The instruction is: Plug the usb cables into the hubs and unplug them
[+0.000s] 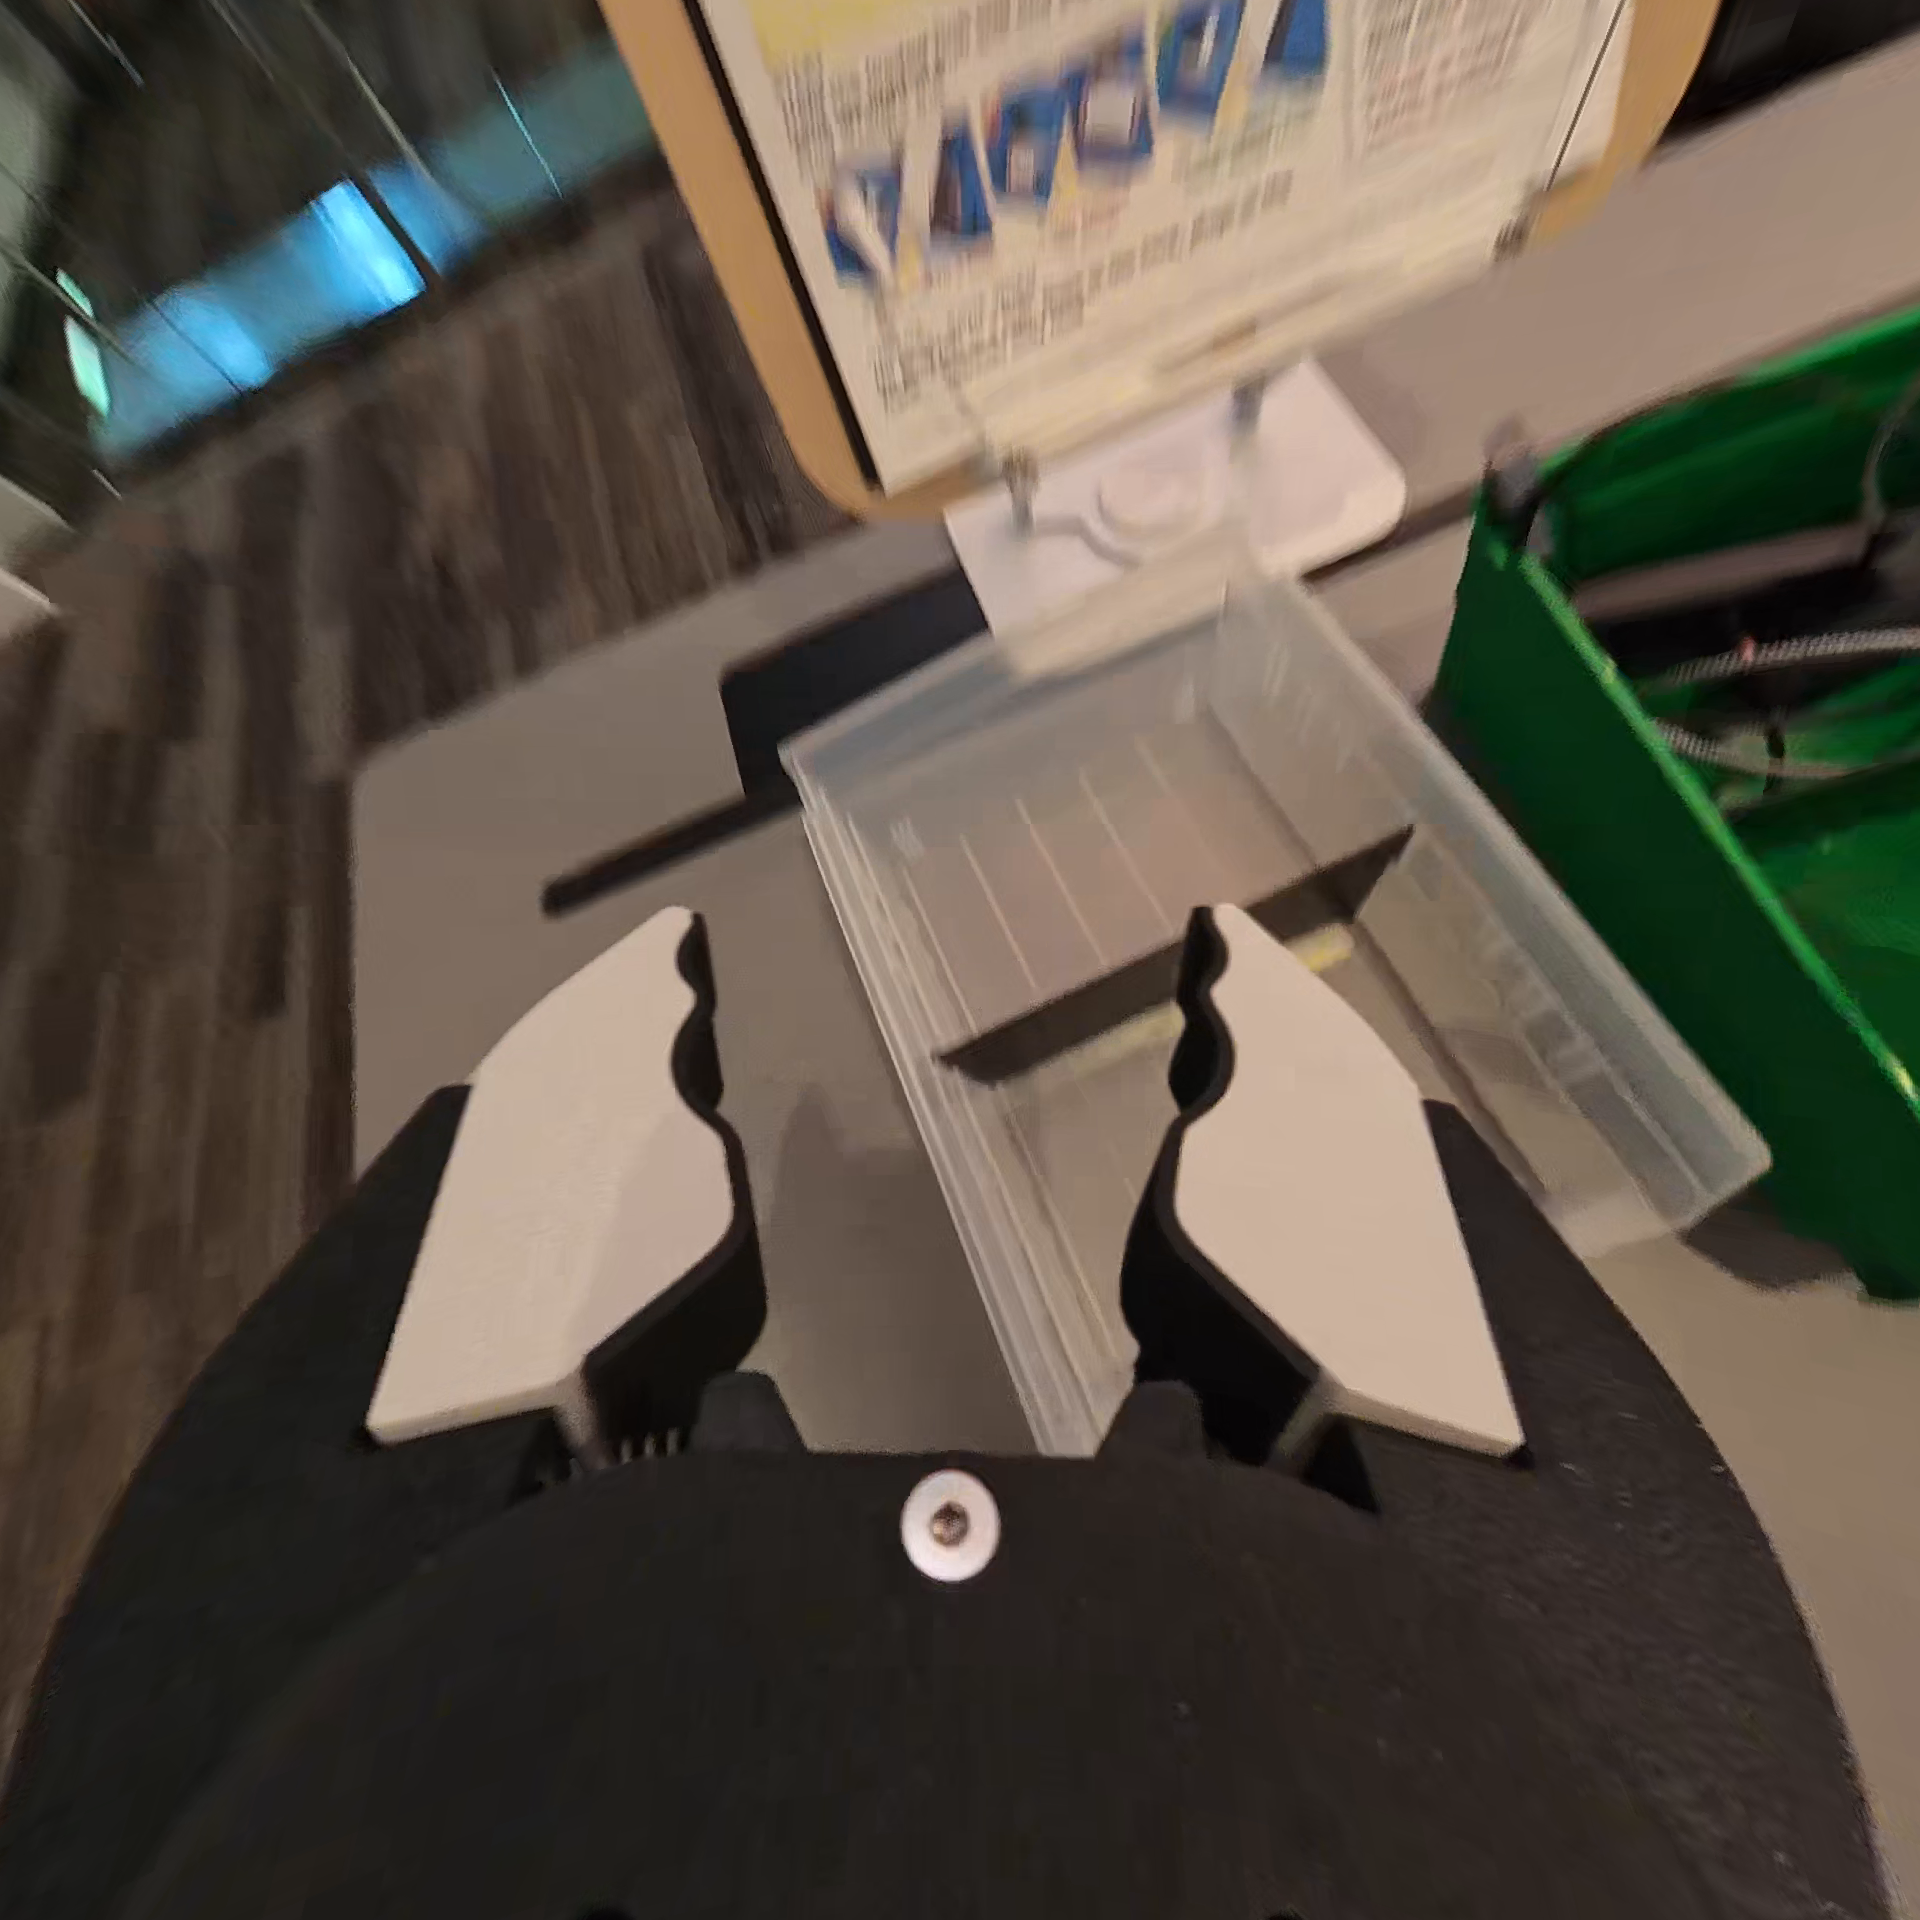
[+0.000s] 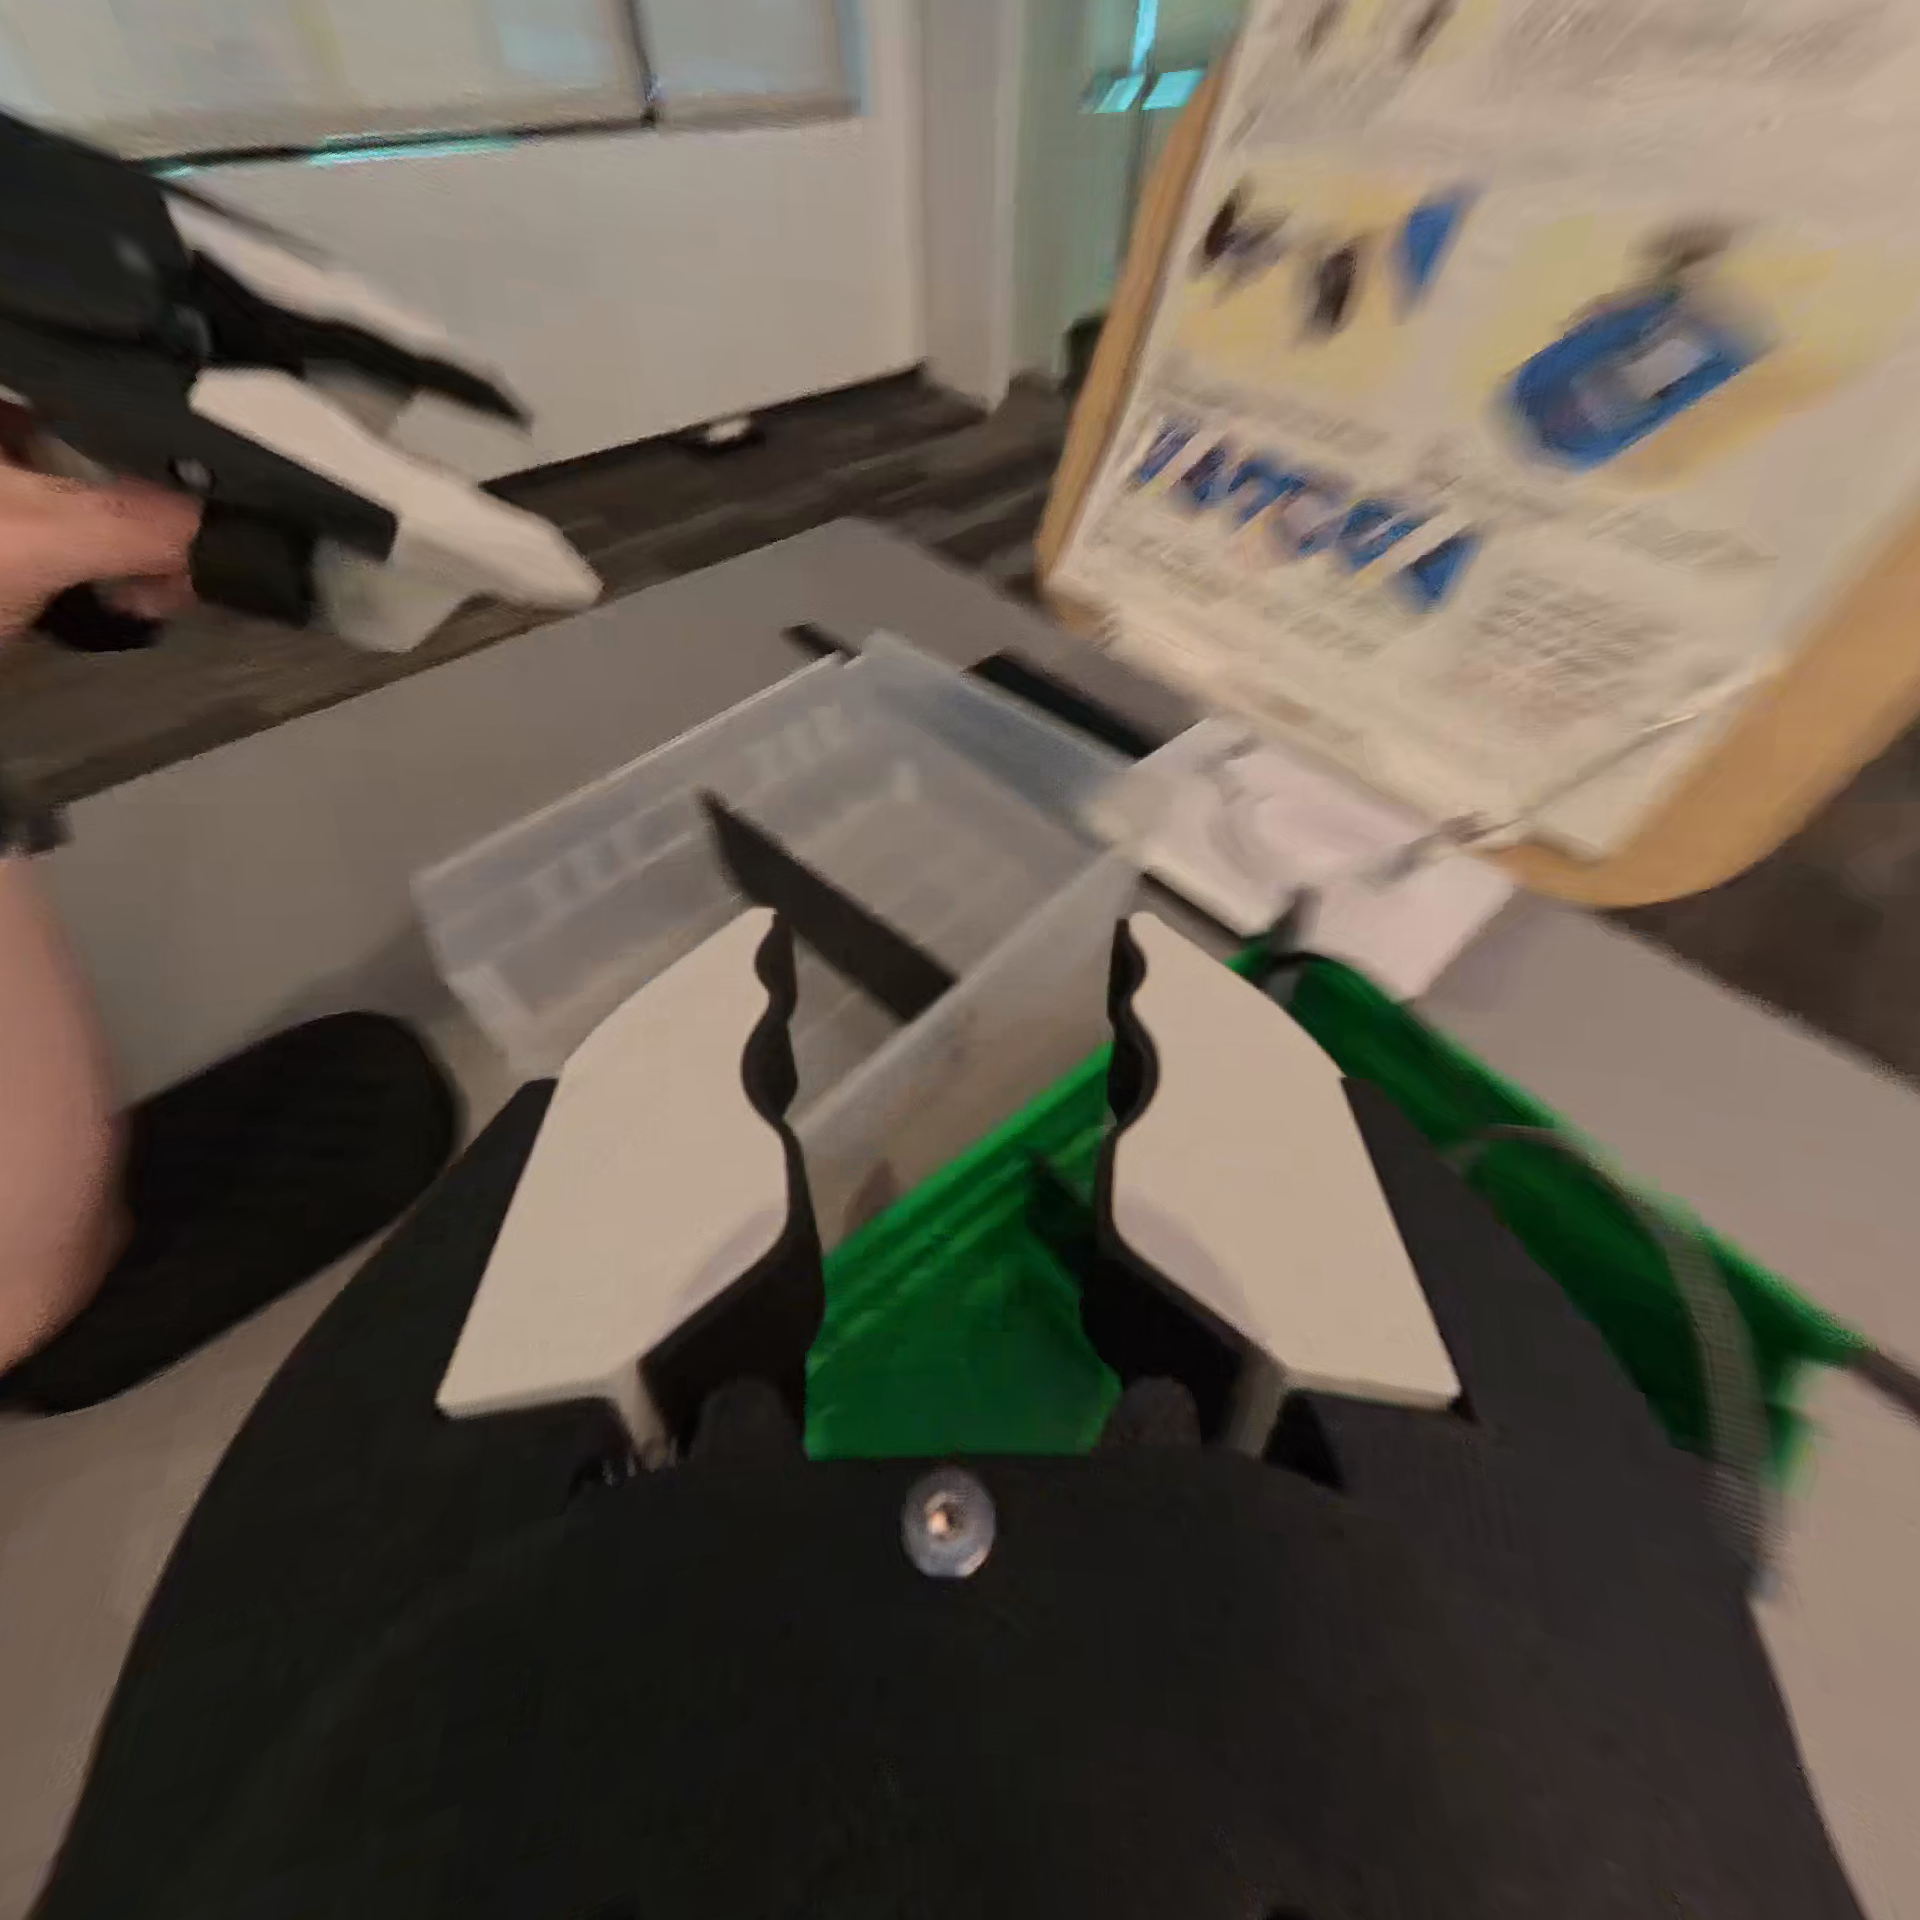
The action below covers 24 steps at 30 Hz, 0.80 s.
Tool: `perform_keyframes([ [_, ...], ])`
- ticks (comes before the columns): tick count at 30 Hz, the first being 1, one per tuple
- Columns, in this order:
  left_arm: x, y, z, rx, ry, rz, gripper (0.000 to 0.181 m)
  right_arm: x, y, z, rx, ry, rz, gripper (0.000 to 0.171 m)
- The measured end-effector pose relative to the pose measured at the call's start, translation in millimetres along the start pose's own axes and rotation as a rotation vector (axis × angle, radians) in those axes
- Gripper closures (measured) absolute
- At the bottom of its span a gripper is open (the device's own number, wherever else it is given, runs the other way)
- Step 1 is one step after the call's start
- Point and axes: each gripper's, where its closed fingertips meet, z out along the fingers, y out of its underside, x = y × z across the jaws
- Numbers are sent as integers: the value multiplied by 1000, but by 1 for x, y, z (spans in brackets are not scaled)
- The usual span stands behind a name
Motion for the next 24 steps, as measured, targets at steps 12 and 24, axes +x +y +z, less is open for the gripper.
perform_keyframes([
  [12, 37, -61, -26, 378, -198, 108, 94, -9, 131, 141, -848, 78, 307, 125],
  [24, 8, -62, -38, 373, -426, 167, 93, -14, 171, 155, -1050, 224, 369, 136],
])
